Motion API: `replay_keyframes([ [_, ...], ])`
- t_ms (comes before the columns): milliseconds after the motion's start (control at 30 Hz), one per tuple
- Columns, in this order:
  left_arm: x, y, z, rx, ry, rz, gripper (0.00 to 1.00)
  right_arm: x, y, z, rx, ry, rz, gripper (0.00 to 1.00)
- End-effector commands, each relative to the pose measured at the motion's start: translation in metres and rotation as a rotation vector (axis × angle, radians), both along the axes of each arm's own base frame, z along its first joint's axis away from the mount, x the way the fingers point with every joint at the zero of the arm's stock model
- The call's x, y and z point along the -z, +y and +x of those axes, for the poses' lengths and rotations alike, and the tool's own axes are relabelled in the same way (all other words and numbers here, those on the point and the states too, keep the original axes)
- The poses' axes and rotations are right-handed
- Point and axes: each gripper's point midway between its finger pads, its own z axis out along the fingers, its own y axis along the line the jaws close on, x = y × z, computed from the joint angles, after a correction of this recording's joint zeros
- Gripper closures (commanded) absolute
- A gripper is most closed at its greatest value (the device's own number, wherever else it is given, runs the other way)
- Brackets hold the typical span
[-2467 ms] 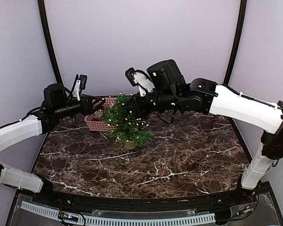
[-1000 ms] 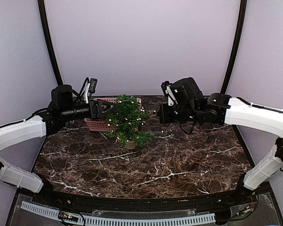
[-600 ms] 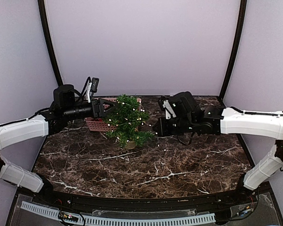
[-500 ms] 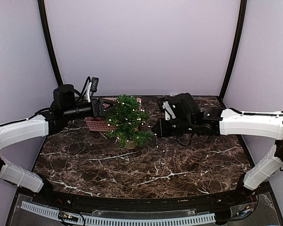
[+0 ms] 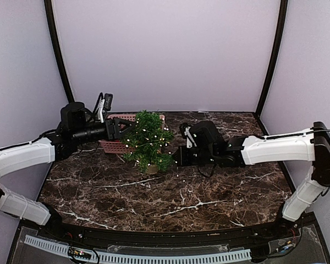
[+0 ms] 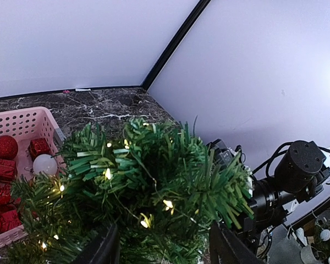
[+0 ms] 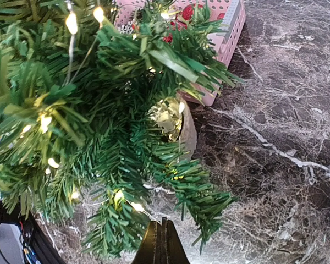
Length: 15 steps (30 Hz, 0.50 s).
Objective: Decorate the small christmas tree
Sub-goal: Wrap the side of the string light in the gap of the branches.
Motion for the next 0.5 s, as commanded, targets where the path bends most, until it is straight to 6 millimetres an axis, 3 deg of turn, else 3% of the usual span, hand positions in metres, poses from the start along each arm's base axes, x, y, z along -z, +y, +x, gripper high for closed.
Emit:
replay_keyframes([
  [0,0.0,0.011,-0.01,-0.028,-0.033,0.006,0.41,-0.019,0.009,0.017,0.042,-0.093,0.095,1.0],
  [167,0.025,0.023,-0.019,-0.064,0.003,0.046,0.39,-0.014,0.017,0.023,0.03,-0.116,0.111,1.0],
  [467,0.046,0.036,-0.033,-0.092,0.039,0.082,0.36,0.002,0.03,0.027,-0.004,-0.105,0.082,1.0],
])
